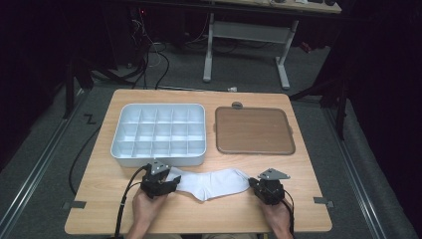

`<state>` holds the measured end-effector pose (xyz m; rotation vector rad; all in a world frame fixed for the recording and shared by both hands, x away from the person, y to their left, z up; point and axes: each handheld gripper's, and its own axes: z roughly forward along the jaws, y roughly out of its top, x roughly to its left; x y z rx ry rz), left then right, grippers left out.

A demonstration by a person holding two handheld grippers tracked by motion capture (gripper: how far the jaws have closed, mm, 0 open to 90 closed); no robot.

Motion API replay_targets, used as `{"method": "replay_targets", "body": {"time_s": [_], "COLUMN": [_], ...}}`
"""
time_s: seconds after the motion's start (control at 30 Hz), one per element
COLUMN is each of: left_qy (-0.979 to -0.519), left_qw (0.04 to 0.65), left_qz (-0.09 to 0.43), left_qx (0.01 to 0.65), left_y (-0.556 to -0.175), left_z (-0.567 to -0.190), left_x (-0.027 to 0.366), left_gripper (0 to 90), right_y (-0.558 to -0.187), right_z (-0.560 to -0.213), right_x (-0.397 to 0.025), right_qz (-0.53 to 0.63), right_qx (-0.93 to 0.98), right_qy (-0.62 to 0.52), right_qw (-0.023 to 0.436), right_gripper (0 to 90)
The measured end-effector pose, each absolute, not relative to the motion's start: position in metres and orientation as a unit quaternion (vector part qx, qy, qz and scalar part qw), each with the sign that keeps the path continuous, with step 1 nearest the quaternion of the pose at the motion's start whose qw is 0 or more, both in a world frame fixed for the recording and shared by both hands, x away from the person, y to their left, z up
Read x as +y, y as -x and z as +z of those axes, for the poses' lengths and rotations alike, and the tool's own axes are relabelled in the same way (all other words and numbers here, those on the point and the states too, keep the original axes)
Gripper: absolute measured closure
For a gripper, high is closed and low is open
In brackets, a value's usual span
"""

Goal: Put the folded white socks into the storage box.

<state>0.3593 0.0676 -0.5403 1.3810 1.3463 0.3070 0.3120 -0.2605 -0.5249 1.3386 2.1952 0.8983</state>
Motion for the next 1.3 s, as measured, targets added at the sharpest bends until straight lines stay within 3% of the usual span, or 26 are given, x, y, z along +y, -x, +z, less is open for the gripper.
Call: {"method": "replay_targets", "body": {"time_s": [0.17, 0.33, 0.47, 0.73, 1.07, 1.3], "left_qy": [-0.591, -0.581, -0.573, -0.547, -0.544, -0.561], "left_qw": [0.552, 0.544, 0.551, 0.537, 0.536, 0.526], "left_qz": [0.131, 0.137, 0.138, 0.127, 0.115, 0.13], "left_qx": [0.574, 0.59, 0.591, 0.63, 0.635, 0.625], "left_y": [-0.361, -0.357, -0.349, -0.347, -0.344, -0.341], "left_z": [-0.539, -0.532, -0.522, -0.525, -0.53, -0.533], "left_x": [0.068, 0.075, 0.079, 0.089, 0.083, 0.075], "left_gripper": [44.6, 42.8, 41.9, 42.0, 43.2, 57.6], "right_y": [-0.312, -0.311, -0.307, -0.307, -0.316, -0.32], "right_z": [-0.526, -0.521, -0.511, -0.498, -0.507, -0.511], "right_x": [-0.264, -0.268, -0.264, -0.233, -0.185, -0.157], "right_qz": [0.331, 0.344, 0.361, 0.383, 0.391, 0.392], "right_qx": [0.782, 0.771, 0.764, 0.788, 0.82, 0.834], "right_qy": [-0.487, -0.494, -0.488, -0.44, -0.39, -0.364], "right_qw": [0.202, 0.209, 0.218, 0.198, 0.151, 0.138], "right_gripper": [80.3, 64.7, 61.2, 71.2, 74.6, 75.4]}}
